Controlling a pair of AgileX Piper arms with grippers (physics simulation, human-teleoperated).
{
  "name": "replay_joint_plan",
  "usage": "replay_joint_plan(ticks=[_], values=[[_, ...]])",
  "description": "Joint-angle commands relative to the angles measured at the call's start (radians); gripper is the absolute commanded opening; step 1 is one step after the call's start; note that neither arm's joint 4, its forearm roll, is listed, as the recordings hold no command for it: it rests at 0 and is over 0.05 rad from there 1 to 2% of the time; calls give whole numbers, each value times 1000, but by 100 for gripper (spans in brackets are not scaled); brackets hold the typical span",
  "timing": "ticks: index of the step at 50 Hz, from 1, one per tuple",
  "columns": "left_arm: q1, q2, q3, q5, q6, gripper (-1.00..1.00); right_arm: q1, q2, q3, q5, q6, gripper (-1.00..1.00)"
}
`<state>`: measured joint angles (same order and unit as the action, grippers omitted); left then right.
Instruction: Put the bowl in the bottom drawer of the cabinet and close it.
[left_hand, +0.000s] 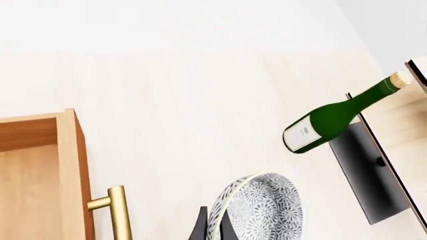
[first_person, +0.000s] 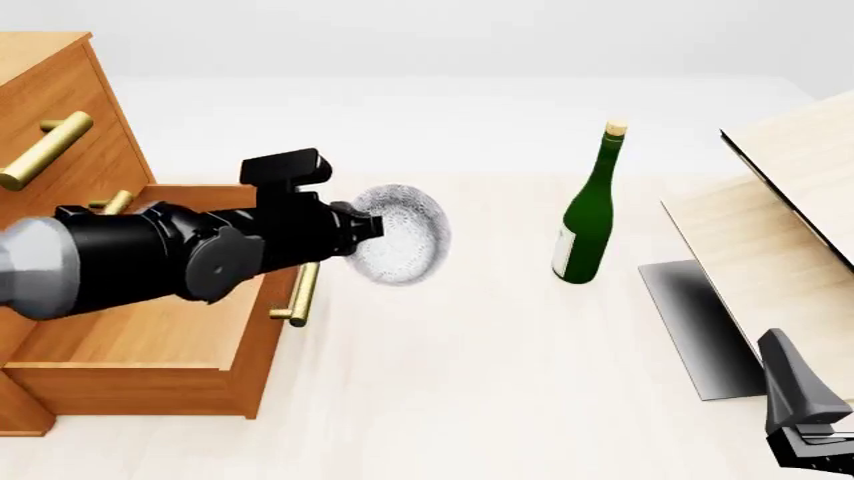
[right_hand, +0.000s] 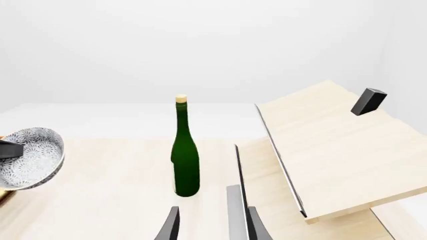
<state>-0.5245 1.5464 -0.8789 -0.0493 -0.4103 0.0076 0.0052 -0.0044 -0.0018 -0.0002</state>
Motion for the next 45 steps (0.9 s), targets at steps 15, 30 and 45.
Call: replay_joint_plan(ticks=[15, 30, 45], values=[[58, -179, 85, 33, 69, -100, 0, 0, 0, 0, 0, 100], [121, -297, 145, 65, 106, -100, 0, 0, 0, 0, 0, 100], [207, -381, 180, 101, 125, -100, 0, 0, 0, 0, 0, 100]])
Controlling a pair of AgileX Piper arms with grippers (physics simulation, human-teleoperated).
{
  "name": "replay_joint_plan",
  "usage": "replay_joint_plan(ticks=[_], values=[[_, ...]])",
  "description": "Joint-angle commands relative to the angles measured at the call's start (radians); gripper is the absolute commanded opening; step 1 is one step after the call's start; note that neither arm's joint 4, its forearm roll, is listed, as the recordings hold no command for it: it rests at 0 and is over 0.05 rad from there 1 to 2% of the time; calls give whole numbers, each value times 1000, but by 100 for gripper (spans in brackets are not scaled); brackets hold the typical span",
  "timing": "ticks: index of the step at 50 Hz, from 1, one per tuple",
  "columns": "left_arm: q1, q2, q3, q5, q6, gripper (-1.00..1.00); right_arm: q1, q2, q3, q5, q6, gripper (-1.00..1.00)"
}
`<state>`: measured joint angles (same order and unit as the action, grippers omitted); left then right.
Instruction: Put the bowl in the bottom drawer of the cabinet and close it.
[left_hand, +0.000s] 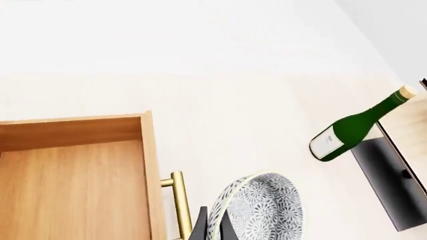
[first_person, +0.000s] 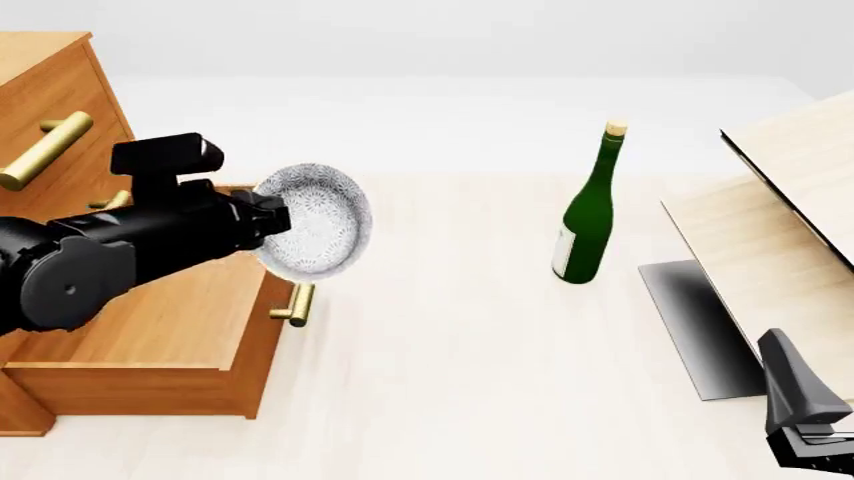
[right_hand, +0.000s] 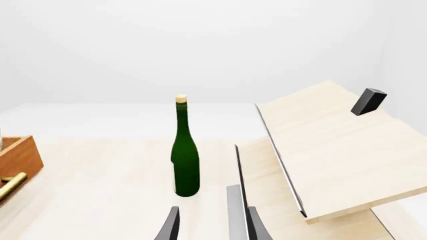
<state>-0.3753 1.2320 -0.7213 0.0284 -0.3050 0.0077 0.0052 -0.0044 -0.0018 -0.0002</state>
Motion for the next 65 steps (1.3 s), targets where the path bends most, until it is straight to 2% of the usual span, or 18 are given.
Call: replay_joint_plan(ticks=[1, 20, 40, 49, 52, 65], values=[[66, -76, 25, 27, 21, -100, 0, 0, 0, 0, 0, 100], [172, -158, 59, 63, 51, -100, 0, 0, 0, 0, 0, 100], [305, -203, 113, 54, 70, -100, 0, 0, 0, 0, 0, 100], [337, -194, 138, 27, 56, -100, 0, 0, 0, 0, 0, 100], [380, -195, 149, 28, 54, -100, 0, 0, 0, 0, 0, 100], [417, -162, 161, -4, 55, -100, 0, 0, 0, 0, 0, 100]])
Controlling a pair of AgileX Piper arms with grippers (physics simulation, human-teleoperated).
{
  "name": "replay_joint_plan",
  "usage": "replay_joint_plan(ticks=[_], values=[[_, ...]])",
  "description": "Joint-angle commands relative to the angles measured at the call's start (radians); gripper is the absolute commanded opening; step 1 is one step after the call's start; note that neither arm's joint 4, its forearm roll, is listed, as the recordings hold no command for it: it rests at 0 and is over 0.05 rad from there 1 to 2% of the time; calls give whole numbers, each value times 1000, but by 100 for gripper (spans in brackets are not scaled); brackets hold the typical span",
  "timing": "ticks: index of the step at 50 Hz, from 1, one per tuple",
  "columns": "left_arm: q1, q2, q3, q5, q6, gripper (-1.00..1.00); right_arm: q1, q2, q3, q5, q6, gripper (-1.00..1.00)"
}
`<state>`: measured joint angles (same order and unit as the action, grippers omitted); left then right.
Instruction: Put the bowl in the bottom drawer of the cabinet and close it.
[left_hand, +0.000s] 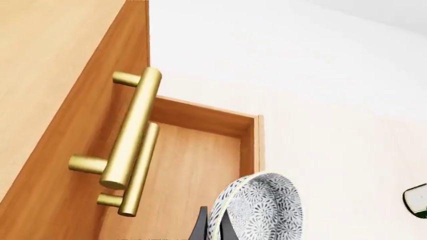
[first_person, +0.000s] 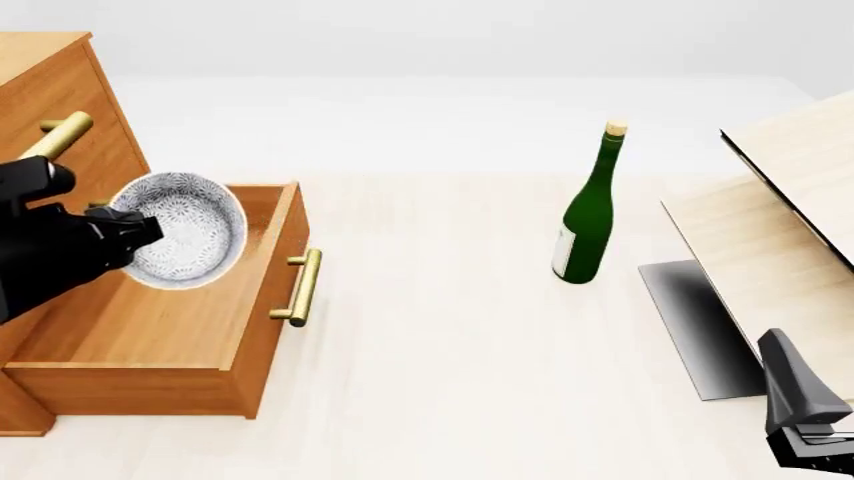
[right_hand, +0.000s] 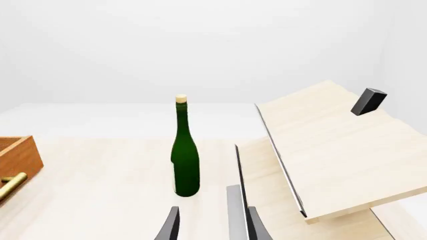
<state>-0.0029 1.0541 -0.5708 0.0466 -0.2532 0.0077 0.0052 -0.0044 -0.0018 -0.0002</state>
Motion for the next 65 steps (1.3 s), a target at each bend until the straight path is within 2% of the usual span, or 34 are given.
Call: replay_joint_plan(ticks=[1, 17, 47, 65], values=[[46, 18, 10, -24, 4, -100, 0, 0, 0, 0, 0, 100], [65, 58, 18, -47, 17, -100, 0, 0, 0, 0, 0, 100], [80, 142, 63, -112, -12, -100, 0, 0, 0, 0, 0, 100], [86, 190, 83, -160, -64, -100, 0, 0, 0, 0, 0, 100]])
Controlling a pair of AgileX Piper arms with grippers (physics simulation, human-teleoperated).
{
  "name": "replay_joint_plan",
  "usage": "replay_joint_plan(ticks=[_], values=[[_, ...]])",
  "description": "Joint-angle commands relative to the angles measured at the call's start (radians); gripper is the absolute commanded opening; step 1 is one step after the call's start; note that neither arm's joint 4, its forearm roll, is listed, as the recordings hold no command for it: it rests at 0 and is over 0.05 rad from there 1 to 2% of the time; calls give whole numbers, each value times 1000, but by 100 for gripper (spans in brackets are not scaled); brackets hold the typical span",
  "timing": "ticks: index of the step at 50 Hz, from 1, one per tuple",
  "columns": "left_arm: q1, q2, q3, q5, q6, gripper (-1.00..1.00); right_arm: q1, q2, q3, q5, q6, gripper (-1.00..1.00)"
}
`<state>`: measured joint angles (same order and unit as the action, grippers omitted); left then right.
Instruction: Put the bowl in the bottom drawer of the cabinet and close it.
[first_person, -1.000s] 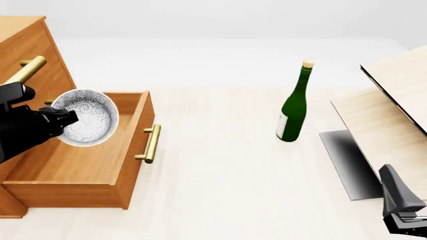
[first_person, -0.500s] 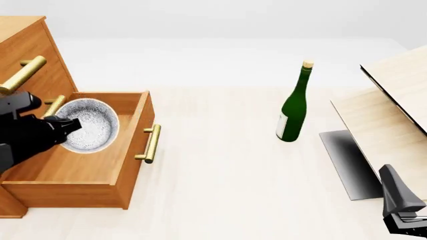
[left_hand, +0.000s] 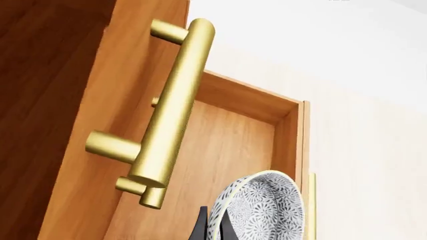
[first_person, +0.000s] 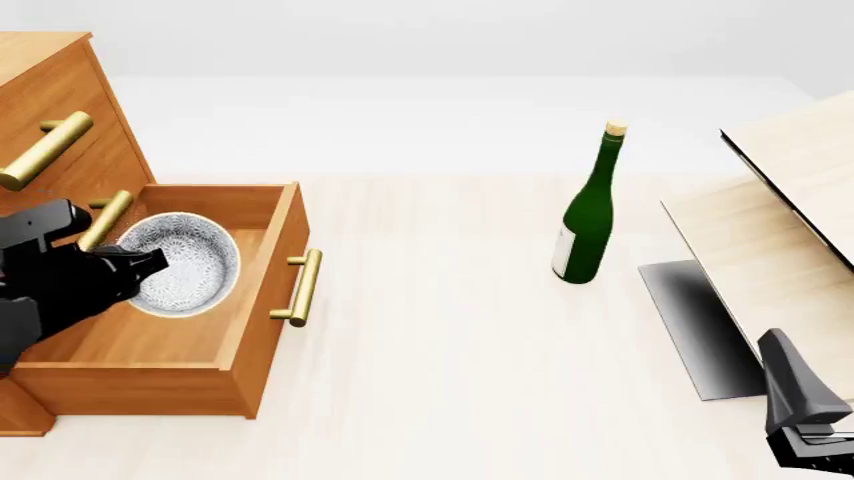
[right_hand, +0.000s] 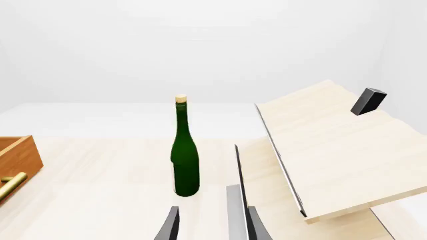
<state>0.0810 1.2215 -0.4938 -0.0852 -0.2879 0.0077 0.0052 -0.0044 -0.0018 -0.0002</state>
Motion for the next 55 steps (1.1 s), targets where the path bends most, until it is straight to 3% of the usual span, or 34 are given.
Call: replay_joint_plan(ticks=[1, 55], values=[[2, 29, 10, -34, -35, -100, 0, 0, 0, 0, 0, 100], [42, 121, 57, -103, -65, -100, 0, 0, 0, 0, 0, 100]])
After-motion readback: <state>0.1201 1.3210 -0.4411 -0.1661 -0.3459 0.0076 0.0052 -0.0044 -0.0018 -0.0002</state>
